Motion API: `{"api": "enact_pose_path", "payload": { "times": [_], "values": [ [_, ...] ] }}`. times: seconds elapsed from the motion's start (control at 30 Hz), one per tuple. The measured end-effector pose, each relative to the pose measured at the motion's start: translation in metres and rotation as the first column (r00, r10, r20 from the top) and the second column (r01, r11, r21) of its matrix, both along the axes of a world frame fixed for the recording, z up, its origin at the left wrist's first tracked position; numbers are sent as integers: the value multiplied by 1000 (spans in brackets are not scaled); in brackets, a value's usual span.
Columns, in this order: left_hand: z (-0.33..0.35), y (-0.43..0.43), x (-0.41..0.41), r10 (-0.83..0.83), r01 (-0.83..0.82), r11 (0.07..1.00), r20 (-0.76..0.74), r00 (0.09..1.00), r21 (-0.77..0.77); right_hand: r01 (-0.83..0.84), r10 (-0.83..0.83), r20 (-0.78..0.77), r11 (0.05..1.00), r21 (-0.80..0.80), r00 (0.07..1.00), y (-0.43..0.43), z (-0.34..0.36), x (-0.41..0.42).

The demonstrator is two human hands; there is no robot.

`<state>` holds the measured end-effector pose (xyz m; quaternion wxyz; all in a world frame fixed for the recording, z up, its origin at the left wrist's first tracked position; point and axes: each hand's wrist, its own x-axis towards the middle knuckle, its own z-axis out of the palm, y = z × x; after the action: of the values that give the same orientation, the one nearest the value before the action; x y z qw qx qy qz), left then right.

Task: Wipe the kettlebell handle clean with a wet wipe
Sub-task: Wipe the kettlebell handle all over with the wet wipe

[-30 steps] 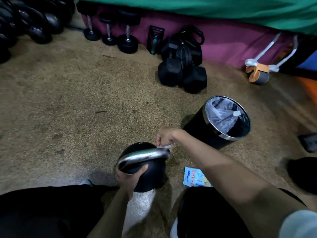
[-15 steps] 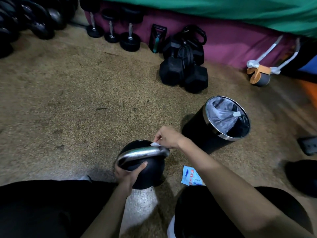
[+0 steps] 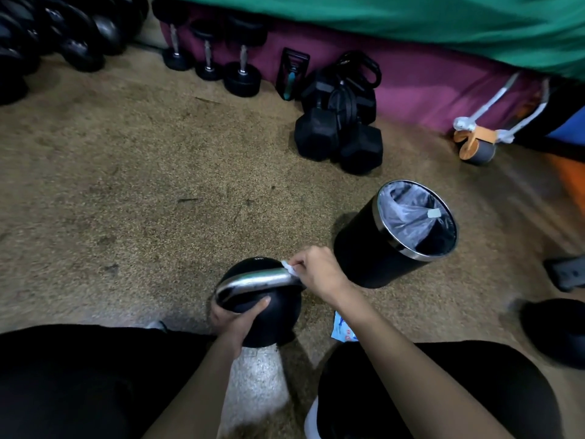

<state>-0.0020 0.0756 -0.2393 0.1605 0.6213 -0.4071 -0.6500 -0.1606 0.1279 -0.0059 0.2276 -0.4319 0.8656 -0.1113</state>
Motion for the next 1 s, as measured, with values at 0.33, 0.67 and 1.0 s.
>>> {"api": "enact_pose_path", "payload": {
  "times": [0.33, 0.67, 1.0],
  "values": [
    [-3, -1, 0, 19, -19, 1000, -8, 1000, 9, 75, -77, -46, 996, -45, 996, 3, -5, 17],
    [-8, -2, -1, 21, -21, 999, -3, 1000, 25, 169, -183, -110, 977, -128, 977, 13, -5, 28],
    [-19, -3, -2, 3, -3, 999, 10, 1000, 40, 297, -320, -40, 915, -273, 947, 20, -13, 34]
  ]
}}
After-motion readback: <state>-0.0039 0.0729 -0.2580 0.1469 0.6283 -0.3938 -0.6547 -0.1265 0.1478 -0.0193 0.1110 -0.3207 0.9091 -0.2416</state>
